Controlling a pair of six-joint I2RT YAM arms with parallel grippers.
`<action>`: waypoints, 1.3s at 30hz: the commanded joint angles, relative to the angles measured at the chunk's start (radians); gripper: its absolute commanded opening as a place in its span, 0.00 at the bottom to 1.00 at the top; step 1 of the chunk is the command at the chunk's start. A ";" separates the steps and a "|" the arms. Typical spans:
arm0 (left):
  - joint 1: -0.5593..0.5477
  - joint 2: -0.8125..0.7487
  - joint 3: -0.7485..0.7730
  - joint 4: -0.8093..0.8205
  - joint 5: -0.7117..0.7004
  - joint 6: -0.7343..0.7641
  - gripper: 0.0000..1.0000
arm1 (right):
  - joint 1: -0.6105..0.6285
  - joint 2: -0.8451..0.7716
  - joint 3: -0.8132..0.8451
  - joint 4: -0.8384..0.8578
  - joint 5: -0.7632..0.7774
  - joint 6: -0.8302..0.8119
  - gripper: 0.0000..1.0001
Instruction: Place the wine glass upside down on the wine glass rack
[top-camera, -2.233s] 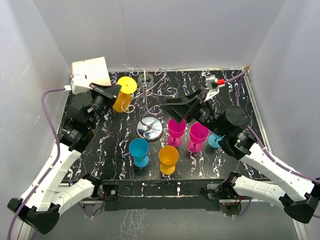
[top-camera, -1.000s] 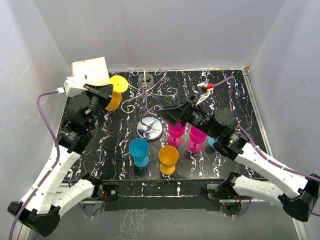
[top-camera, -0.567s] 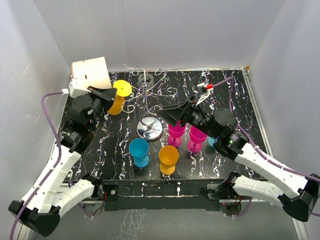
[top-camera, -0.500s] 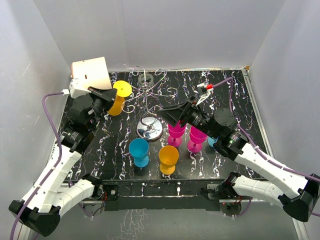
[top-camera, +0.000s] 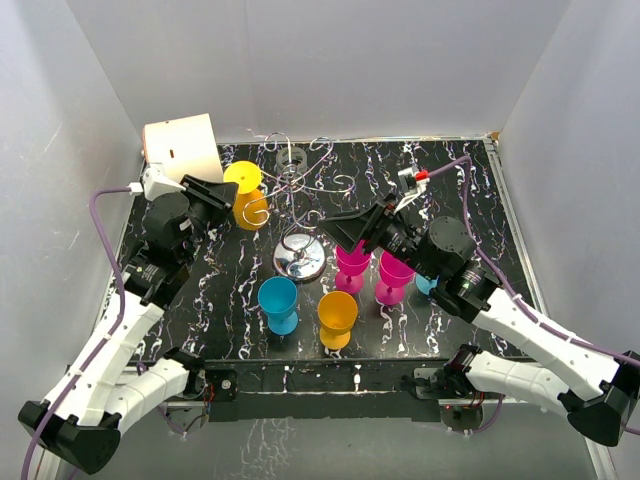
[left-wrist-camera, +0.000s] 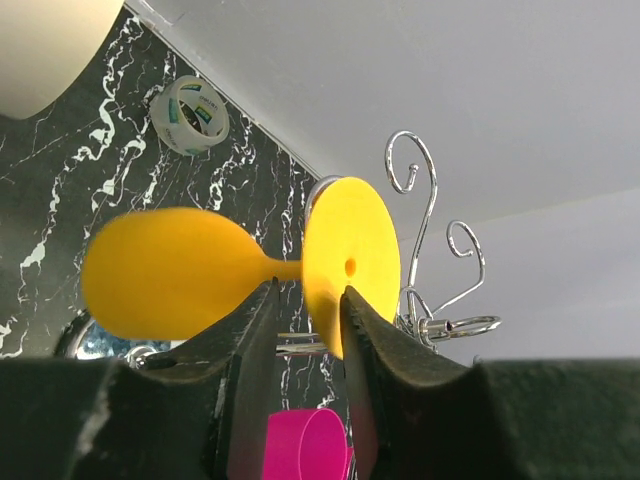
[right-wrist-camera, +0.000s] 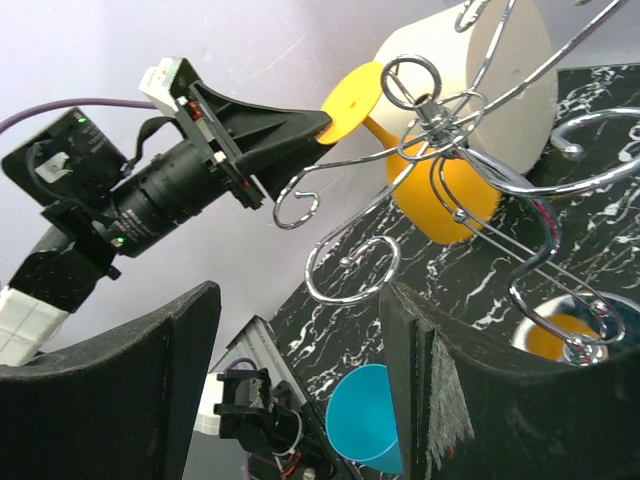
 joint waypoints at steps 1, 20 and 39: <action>0.005 -0.032 0.006 -0.026 0.001 0.018 0.33 | 0.004 -0.028 0.055 -0.026 0.059 -0.042 0.63; 0.005 -0.135 0.074 -0.098 0.113 0.572 0.78 | 0.004 0.004 0.177 -0.582 0.428 -0.168 0.62; 0.005 -0.283 0.032 -0.041 0.419 0.784 0.81 | 0.004 0.387 0.397 -0.919 0.618 -0.122 0.47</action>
